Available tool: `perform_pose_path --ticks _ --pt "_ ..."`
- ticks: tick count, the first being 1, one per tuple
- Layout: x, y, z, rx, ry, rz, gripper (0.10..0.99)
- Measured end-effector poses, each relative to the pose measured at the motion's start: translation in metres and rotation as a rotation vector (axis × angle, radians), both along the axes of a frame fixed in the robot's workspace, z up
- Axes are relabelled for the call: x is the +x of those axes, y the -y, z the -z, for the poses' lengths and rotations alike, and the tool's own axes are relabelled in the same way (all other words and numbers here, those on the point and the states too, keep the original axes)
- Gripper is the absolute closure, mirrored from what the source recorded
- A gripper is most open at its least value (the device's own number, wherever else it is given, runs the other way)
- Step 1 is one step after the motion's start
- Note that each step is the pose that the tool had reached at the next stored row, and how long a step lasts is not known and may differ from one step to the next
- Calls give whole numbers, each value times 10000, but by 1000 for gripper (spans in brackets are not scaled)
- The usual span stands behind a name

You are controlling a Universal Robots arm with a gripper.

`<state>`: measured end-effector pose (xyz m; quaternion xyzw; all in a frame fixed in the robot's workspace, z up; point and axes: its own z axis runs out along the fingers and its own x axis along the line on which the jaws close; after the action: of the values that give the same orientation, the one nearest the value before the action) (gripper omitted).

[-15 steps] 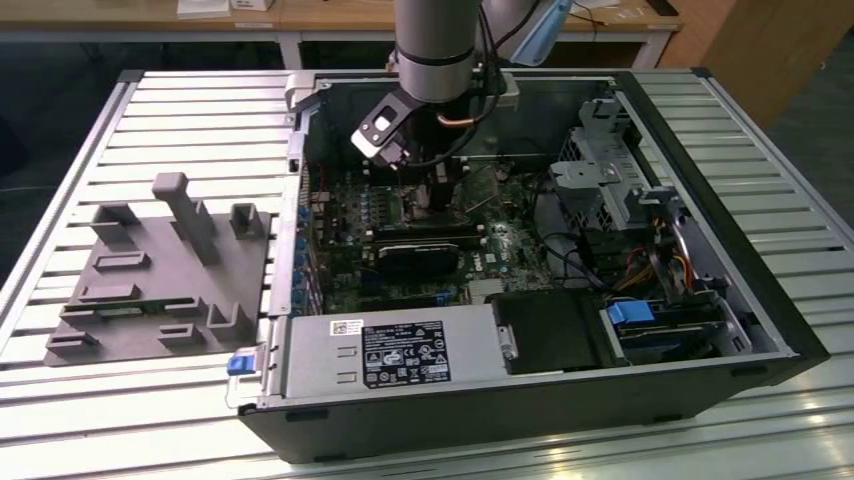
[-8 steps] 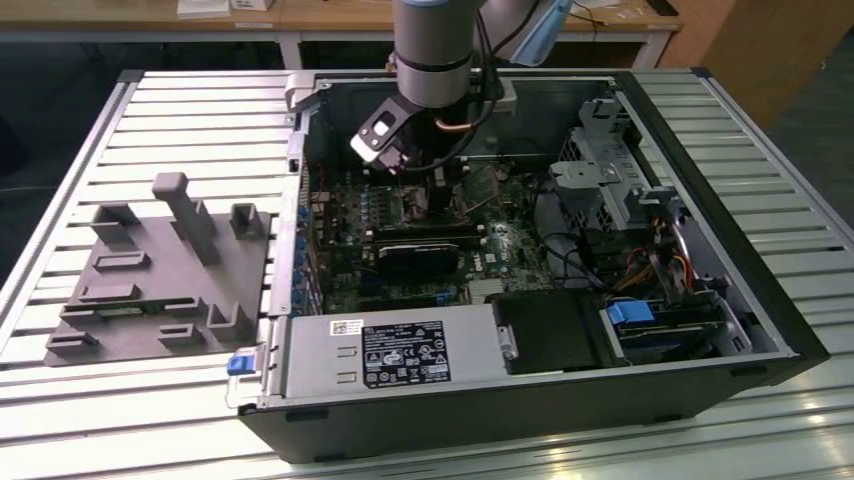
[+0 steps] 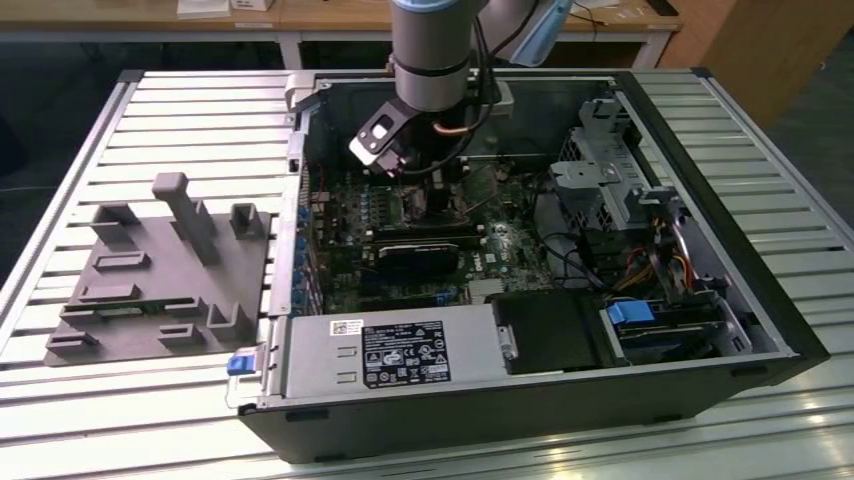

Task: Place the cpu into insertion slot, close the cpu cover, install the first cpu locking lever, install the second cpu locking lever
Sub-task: 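Place the cpu into insertion slot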

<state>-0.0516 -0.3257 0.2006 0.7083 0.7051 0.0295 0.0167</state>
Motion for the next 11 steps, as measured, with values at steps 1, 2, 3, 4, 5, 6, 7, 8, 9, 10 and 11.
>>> perform_pose_path --ticks 1,2,3,4,5,6,7,8,9,10,11 --pt "-2 -4 5 -1 -1 1 549" --pt "-2 -8 10 -1 0 2 549" --pt "-2 -12 15 -1 0 4 549" --pt "-2 -16 21 -1 -1 5 549" --pt "-2 -21 27 -1 0 6 549" --pt "-2 -24 33 1 0 6 549" --pt "-2 -26 39 1 1 6 549" --pt "-2 -27 43 1 1 6 549" --pt "-2 -28 47 0 0 7 549" --pt "-3 -27 47 -2 -2 8 549" --pt "-3 -27 47 -2 -1 8 549"
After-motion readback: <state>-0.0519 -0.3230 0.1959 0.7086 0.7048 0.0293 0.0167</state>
